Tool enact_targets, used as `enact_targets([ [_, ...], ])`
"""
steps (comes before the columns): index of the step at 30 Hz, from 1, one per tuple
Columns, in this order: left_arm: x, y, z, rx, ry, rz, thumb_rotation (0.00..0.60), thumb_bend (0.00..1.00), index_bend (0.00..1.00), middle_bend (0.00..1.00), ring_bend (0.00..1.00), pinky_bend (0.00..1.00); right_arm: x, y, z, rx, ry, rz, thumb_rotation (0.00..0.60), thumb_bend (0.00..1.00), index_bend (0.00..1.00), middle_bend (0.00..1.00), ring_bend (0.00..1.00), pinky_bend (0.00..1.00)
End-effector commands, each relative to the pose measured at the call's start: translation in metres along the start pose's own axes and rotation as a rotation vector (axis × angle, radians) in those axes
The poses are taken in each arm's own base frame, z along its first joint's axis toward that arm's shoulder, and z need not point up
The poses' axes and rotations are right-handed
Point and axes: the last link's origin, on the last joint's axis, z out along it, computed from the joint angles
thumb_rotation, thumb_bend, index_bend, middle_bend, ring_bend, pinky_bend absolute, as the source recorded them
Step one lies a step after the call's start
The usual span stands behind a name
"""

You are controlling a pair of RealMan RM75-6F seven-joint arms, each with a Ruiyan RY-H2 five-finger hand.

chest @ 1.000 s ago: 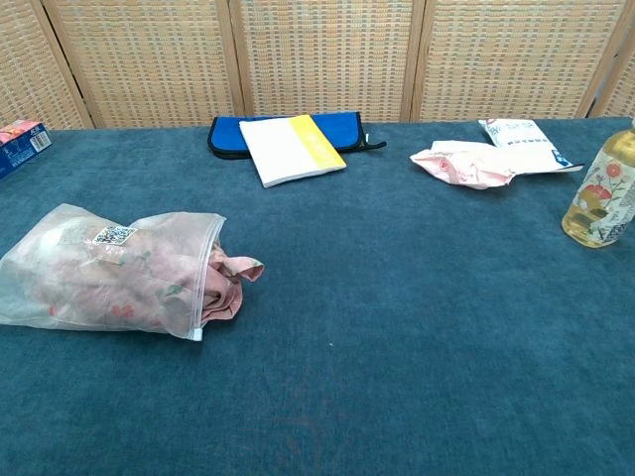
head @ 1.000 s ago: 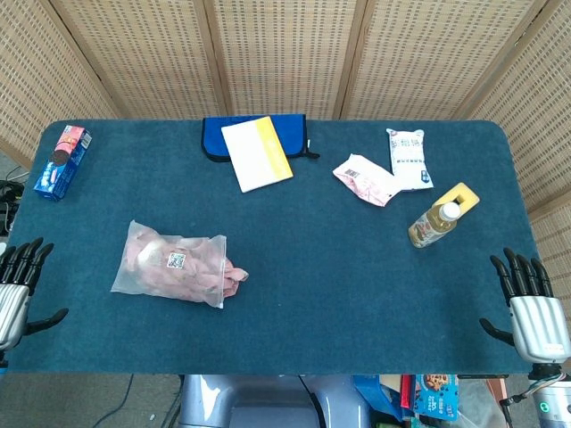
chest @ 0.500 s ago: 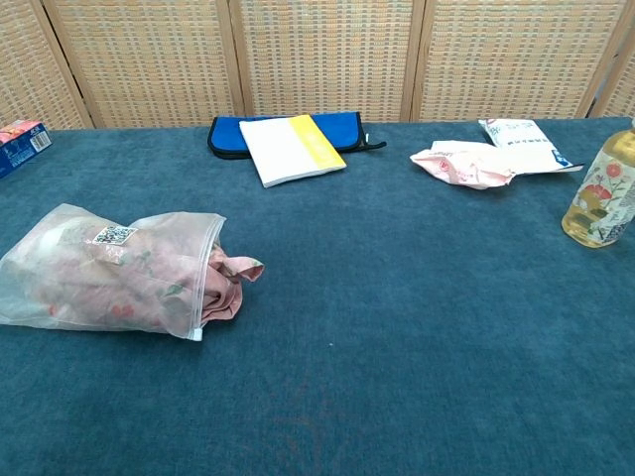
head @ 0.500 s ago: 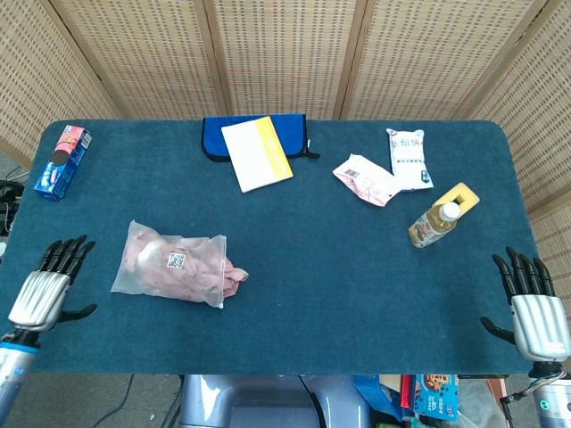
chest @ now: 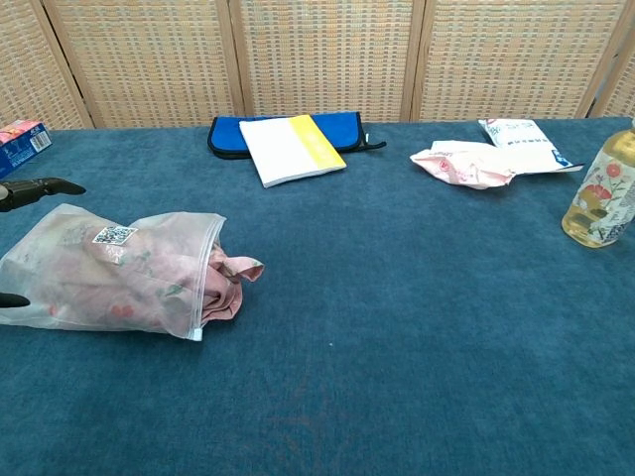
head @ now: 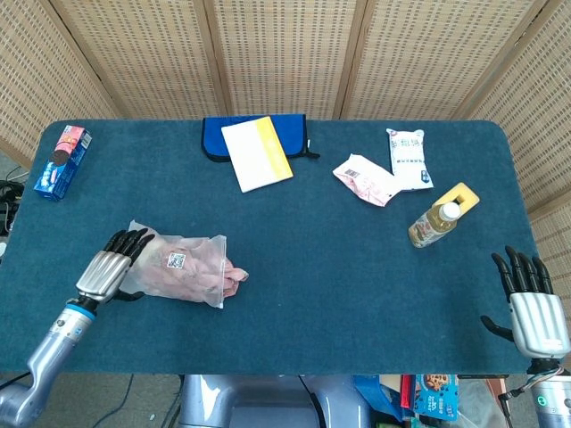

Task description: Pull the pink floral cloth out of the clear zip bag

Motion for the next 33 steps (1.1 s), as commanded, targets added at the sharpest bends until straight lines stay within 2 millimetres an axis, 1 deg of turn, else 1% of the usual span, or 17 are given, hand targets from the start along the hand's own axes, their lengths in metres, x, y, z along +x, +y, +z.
enact_targets([
  [1,-0.006,0.006,0.012,0.020,-0.036,-0.013,0.600,0.14,0.00,0.00,0.00,0.00,0.000,-0.001,0.000,0.005,-0.002,-0.001,0.600,0.00,0.00,0.00,0.00,0.00],
  [10,-0.016,0.021,0.027,0.028,-0.056,-0.058,0.600,0.15,0.00,0.00,0.00,0.00,-0.001,-0.002,-0.001,0.014,-0.005,-0.003,0.600,0.00,0.00,0.00,0.00,0.00],
  [11,-0.017,0.023,0.029,0.028,-0.055,-0.058,0.600,0.15,0.00,0.00,0.00,0.03,-0.001,-0.002,-0.001,0.014,-0.004,-0.002,0.600,0.00,0.00,0.00,0.00,0.00],
  [12,-0.019,0.025,0.030,0.028,-0.050,-0.062,0.600,0.15,0.00,0.00,0.00,0.08,-0.001,-0.002,-0.001,0.013,-0.004,-0.001,0.600,0.00,0.00,0.00,0.00,0.00],
  [13,-0.020,0.025,0.031,0.029,-0.047,-0.065,0.600,0.15,0.01,0.03,0.03,0.15,-0.001,-0.002,-0.001,0.012,-0.004,0.000,0.600,0.00,0.00,0.00,0.00,0.00],
  [14,-0.022,0.026,0.032,0.030,-0.046,-0.070,0.600,0.15,0.03,0.07,0.06,0.20,-0.001,-0.002,-0.001,0.011,-0.004,0.000,0.600,0.00,0.00,0.00,0.00,0.00],
  [15,-0.024,0.027,0.033,0.032,-0.049,-0.079,0.600,0.15,0.09,0.14,0.12,0.26,-0.001,-0.001,-0.001,0.011,-0.004,0.001,0.600,0.00,0.00,0.00,0.00,0.00],
  [16,-0.027,0.029,0.035,0.034,-0.052,-0.108,0.600,0.15,0.17,0.23,0.19,0.32,-0.001,-0.001,0.000,0.011,-0.005,0.002,0.600,0.00,0.00,0.00,0.00,0.00],
  [17,-0.029,0.031,0.037,0.035,-0.047,-0.140,0.600,0.16,0.24,0.29,0.24,0.36,-0.001,-0.001,-0.001,0.012,-0.007,0.001,0.600,0.00,0.00,0.00,0.00,0.00],
  [18,-0.030,0.032,0.038,0.034,-0.038,-0.148,0.600,0.17,0.33,0.37,0.30,0.41,-0.002,-0.001,-0.001,0.012,-0.007,0.001,0.600,0.00,0.00,0.00,0.00,0.00],
  [21,-0.032,0.032,0.041,0.028,-0.002,-0.192,0.600,0.21,0.50,0.51,0.41,0.49,-0.002,-0.002,-0.001,0.014,-0.007,0.001,0.600,0.00,0.00,0.00,0.00,0.00],
  [22,-0.031,0.032,0.041,0.023,0.014,-0.214,0.600,0.23,0.52,0.53,0.43,0.50,-0.002,-0.002,-0.001,0.014,-0.008,0.001,0.600,0.00,0.00,0.00,0.00,0.00],
  [24,-0.030,0.032,0.041,0.010,0.039,-0.242,0.600,0.27,0.55,0.55,0.44,0.52,-0.002,-0.003,-0.001,0.017,-0.008,0.003,0.600,0.00,0.00,0.00,0.00,0.00],
  [28,-0.022,0.036,0.038,-0.058,0.112,-0.328,0.600,0.29,0.57,0.56,0.45,0.52,0.000,-0.007,-0.001,0.043,-0.007,0.041,0.600,0.00,0.00,0.00,0.00,0.00],
  [30,-0.015,0.041,0.034,-0.121,0.153,-0.398,0.600,0.29,0.59,0.57,0.46,0.52,0.004,-0.007,0.001,0.059,-0.004,0.058,0.600,0.00,0.00,0.00,0.00,0.00],
  [32,0.000,0.050,0.031,-0.206,0.236,-0.462,0.600,0.29,0.60,0.58,0.47,0.52,0.013,-0.011,0.007,0.097,-0.002,0.088,0.600,0.00,0.00,0.00,0.00,0.00],
  [33,0.004,0.054,0.029,-0.239,0.258,-0.475,0.600,0.29,0.60,0.58,0.47,0.53,0.018,-0.014,0.009,0.119,-0.011,0.117,0.600,0.00,0.00,0.00,0.00,0.00],
])
